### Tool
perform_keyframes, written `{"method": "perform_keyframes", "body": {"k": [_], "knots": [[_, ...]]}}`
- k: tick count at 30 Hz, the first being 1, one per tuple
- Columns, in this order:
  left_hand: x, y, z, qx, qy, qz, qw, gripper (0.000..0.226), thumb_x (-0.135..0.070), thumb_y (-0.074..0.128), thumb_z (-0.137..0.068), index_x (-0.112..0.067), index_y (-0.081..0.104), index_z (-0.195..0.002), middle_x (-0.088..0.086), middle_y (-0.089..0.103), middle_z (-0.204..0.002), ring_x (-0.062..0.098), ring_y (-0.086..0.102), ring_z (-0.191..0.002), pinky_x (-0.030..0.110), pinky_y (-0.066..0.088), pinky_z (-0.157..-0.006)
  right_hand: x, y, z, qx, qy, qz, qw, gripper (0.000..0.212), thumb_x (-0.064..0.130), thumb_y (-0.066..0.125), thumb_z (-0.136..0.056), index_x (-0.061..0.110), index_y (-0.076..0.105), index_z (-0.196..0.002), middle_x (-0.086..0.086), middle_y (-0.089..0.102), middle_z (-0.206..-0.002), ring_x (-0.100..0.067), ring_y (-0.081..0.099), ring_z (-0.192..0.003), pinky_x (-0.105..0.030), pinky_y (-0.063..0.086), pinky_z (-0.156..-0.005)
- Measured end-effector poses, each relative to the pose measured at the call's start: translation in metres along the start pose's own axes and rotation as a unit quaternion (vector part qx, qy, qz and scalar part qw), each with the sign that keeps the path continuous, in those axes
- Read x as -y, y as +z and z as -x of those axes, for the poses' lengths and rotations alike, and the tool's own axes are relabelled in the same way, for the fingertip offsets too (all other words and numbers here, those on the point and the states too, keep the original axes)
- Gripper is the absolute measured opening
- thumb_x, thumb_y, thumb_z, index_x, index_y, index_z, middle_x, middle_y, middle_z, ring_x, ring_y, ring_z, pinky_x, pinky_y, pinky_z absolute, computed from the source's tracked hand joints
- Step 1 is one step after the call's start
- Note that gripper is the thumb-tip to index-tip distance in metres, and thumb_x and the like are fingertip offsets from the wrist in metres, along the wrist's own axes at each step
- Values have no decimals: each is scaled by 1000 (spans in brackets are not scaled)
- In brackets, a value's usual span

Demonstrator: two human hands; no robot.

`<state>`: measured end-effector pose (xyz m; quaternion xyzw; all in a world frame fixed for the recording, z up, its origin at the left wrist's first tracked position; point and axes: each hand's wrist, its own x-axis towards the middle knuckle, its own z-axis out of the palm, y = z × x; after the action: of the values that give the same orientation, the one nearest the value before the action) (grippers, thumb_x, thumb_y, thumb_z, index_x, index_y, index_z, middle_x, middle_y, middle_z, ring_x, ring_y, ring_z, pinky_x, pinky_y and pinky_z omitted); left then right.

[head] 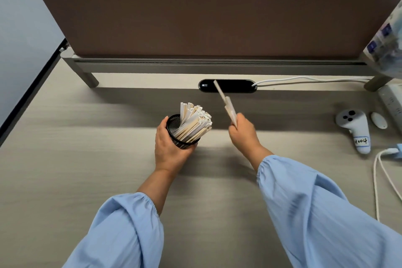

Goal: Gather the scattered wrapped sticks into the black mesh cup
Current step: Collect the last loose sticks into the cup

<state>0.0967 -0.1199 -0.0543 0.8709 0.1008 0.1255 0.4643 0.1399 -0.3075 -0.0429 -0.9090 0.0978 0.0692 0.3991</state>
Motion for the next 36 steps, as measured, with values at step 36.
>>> {"method": "perform_keyframes", "body": {"k": [36], "knots": [[-9, 12, 11, 23, 48, -29, 998, 97, -22, 88, -52, -4, 35, -131, 16, 48, -127, 30, 46, -117, 40, 38, -100, -7, 1, 5, -98, -16, -285, 953, 42, 18, 60, -89, 3, 50, -50, -3, 51, -48, -9, 50, -53, -32, 44, -77]]}}
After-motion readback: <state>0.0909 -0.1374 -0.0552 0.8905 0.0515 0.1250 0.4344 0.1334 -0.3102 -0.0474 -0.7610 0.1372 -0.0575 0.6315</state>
